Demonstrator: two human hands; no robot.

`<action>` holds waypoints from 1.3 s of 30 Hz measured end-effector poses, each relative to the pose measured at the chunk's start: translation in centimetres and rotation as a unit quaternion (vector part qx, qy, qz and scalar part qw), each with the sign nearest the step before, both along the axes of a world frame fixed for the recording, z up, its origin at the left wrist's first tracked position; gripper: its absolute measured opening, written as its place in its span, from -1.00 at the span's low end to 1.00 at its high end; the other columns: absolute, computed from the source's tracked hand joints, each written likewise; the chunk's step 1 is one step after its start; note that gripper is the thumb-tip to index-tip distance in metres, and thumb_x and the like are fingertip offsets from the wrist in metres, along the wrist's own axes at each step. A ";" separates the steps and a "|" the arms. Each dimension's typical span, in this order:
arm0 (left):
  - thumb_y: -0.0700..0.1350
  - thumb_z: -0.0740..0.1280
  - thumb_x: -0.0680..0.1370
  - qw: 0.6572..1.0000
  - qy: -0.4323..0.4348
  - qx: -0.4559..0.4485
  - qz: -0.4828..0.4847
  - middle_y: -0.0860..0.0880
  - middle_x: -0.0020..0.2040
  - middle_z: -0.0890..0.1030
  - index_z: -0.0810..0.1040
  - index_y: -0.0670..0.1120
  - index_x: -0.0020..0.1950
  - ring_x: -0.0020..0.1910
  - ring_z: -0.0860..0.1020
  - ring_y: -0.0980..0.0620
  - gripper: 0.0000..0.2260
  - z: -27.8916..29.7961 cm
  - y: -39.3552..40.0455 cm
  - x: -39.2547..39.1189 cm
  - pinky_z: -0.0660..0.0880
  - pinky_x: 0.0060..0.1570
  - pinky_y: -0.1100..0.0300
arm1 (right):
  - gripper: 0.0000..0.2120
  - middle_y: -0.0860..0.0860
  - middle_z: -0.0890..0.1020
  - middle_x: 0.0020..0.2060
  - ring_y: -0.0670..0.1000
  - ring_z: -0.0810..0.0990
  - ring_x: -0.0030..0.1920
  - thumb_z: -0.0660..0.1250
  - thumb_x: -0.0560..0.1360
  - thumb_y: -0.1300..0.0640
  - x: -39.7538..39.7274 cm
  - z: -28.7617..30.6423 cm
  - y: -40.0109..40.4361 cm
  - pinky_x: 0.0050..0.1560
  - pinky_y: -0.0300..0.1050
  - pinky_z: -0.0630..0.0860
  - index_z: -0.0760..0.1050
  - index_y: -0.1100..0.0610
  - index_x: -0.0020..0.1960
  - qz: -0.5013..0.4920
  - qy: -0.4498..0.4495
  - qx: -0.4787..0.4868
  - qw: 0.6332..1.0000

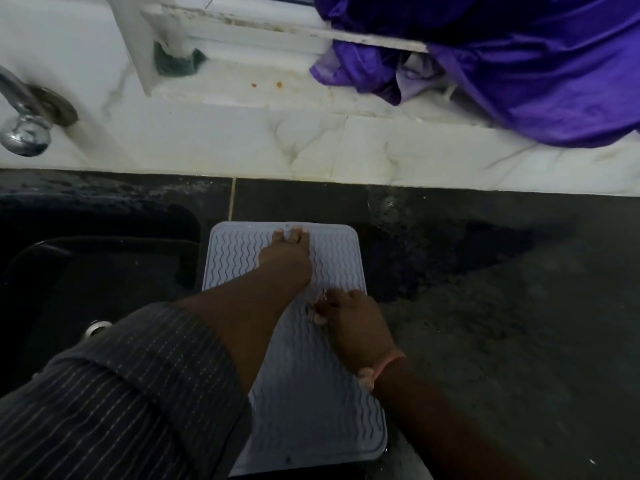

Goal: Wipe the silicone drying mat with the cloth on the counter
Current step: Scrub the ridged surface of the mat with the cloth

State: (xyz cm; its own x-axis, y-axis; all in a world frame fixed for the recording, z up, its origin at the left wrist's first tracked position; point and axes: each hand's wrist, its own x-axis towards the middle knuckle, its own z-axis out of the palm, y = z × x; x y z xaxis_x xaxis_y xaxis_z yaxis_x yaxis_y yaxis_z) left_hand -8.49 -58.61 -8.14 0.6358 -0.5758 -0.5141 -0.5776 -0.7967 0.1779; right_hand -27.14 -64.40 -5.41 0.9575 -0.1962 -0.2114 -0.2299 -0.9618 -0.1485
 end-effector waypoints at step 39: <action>0.08 0.00 0.69 0.953 -0.202 -0.223 -0.034 -0.03 0.65 0.19 0.15 0.03 0.66 0.65 0.08 -0.13 -0.48 -4.9 6.0 -0.2 -0.03 0.62 -0.11 | -0.79 -0.12 0.68 0.01 -0.10 0.65 0.02 0.32 0.65 0.02 -0.4 5.2 0.7 0.10 -0.12 0.55 0.68 0.03 0.19 -0.080 0.092 0.303 0.945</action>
